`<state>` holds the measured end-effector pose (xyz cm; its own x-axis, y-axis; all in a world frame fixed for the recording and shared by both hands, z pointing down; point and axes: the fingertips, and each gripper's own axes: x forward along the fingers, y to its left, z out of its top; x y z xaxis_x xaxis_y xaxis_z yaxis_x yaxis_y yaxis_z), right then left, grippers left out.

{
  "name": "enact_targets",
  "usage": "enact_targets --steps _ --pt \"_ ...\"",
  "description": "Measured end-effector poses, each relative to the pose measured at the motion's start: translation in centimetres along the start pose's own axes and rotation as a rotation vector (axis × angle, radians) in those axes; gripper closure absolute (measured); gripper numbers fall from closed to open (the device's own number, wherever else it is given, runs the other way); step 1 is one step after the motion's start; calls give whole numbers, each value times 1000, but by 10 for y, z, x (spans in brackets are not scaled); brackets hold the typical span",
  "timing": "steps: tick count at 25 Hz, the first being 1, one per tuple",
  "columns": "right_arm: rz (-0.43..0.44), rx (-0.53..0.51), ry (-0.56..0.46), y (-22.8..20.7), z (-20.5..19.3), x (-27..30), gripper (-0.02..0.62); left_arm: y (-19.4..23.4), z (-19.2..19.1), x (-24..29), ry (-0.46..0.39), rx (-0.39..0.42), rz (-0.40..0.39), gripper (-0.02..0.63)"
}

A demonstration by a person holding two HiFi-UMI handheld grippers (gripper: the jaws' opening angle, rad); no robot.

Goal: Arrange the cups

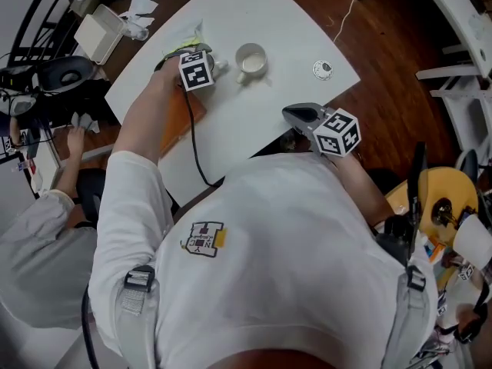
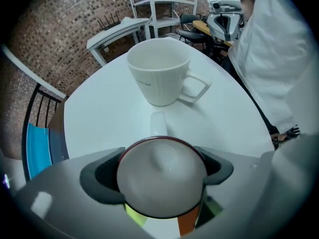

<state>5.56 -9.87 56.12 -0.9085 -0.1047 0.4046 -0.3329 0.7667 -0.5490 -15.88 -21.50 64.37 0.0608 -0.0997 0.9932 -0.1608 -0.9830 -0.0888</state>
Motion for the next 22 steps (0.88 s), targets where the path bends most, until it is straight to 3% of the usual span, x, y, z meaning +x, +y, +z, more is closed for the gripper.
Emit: enact_targets --steps 5,12,17,22 --pt "17 -17 8 6 3 2 595 -9 5 -10 -30 -59 -15 172" --pt "56 -53 16 19 17 23 595 -1 -3 -80 -134 -122 70 172" --pt "145 -115 43 51 27 58 595 -27 -61 -132 -102 -186 122 172" --pt "213 -158 68 91 29 97 595 -71 -134 -148 -48 -282 107 172"
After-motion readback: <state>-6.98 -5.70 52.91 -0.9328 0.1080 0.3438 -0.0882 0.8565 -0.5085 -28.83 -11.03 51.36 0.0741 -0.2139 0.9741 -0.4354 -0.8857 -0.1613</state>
